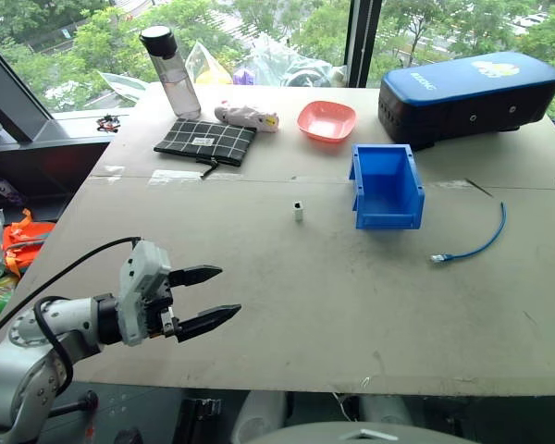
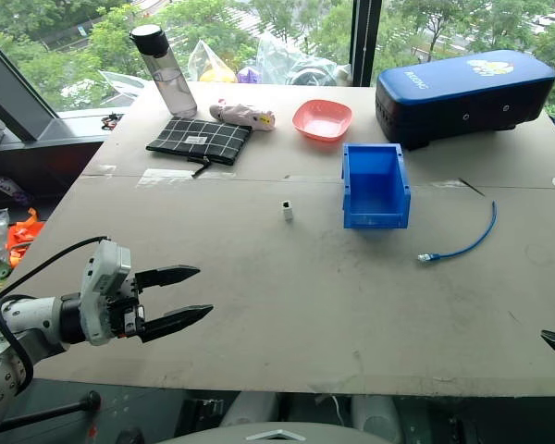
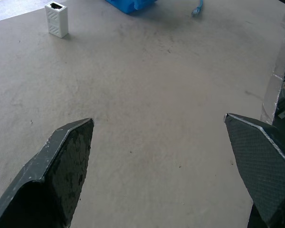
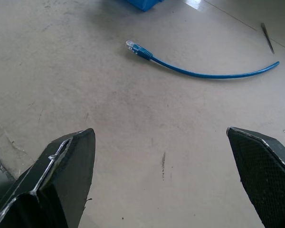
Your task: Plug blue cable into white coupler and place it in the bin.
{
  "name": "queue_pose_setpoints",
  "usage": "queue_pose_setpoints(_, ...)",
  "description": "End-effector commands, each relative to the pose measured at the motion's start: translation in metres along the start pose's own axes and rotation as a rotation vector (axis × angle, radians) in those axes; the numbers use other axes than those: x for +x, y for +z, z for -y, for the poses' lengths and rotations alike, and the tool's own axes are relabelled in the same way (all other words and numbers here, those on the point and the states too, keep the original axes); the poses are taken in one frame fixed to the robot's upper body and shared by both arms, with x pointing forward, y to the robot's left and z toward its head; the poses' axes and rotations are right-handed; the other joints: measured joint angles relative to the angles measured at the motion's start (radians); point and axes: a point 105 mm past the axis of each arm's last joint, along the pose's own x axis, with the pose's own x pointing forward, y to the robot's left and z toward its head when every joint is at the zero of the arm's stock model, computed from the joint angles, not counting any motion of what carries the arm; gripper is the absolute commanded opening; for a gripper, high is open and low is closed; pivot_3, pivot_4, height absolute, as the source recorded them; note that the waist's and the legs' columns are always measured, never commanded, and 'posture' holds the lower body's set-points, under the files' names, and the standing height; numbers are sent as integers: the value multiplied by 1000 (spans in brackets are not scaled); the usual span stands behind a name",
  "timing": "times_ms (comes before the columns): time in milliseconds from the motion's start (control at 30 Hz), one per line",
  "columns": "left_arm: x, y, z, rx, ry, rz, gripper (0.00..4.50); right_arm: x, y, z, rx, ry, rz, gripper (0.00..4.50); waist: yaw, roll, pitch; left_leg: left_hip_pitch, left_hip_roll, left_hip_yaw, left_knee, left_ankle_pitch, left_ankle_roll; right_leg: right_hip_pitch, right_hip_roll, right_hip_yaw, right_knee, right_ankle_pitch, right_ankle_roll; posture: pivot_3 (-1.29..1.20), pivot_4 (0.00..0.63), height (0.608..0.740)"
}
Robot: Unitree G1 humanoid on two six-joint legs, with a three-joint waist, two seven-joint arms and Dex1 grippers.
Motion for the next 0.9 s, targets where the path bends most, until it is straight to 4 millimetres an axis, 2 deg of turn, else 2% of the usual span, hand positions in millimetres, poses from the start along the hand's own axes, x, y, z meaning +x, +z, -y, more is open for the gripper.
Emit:
queue_pose_setpoints(33,1,15,0,45,10,51,4465,3,8,2,-26,11,15,4500,0,0,0,0,0,0,0,0,0,0,0,0,0,0,0,0,150,736)
queue_pose_setpoints(167,11,39,2,147,39,158,4465,20,18,4,-51,22,17,4500,0,0,0,0,0,1,1,0,0,0,0,1,0,1,-1,0,150,736)
queue_pose_setpoints(300,22,50,10,146,20,216,4465,44,39,-2,-113,77,41,4500,-1,1,0,0,0,1,1,0,0,0,0,1,-1,3,3,0,150,736)
queue_pose_setpoints(367,28,56,15,165,-4,235,4465,57,46,-3,-173,88,-12,4500,-1,1,0,0,0,1,1,0,0,0,0,1,-1,3,3,0,150,736)
queue_pose_setpoints(467,40,66,22,240,-53,254,4465,85,55,-12,-241,214,-135,4500,-1,1,0,0,0,1,2,0,0,0,0,1,0,3,3,0,150,736)
queue_pose_setpoints(533,45,69,25,248,-87,262,4465,101,56,-9,-333,261,-210,4500,-3,1,0,0,-1,1,4,0,0,0,1,0,-1,3,3,0,150,736)
queue_pose_setpoints(667,54,72,30,268,-138,269,4465,145,84,-10,-436,402,-238,4500,-10,2,2,-2,0,1,5,0,0,0,2,0,-2,4,2,0,150,736)
queue_pose_setpoints(800,59,77,31,272,-141,289,4465,168,90,-4,-454,454,-286,4500,0,1,3,-4,1,2,4,2,-4,-1,1,-4,-2,4,2,0,150,736)
queue_pose_setpoints(900,60,75,31,278,-127,289,4465,182,80,-1,-461,515,-369,4500,3,0,3,-6,2,2,4,2,-4,-1,-1,-8,-3,4,2,0,150,736)
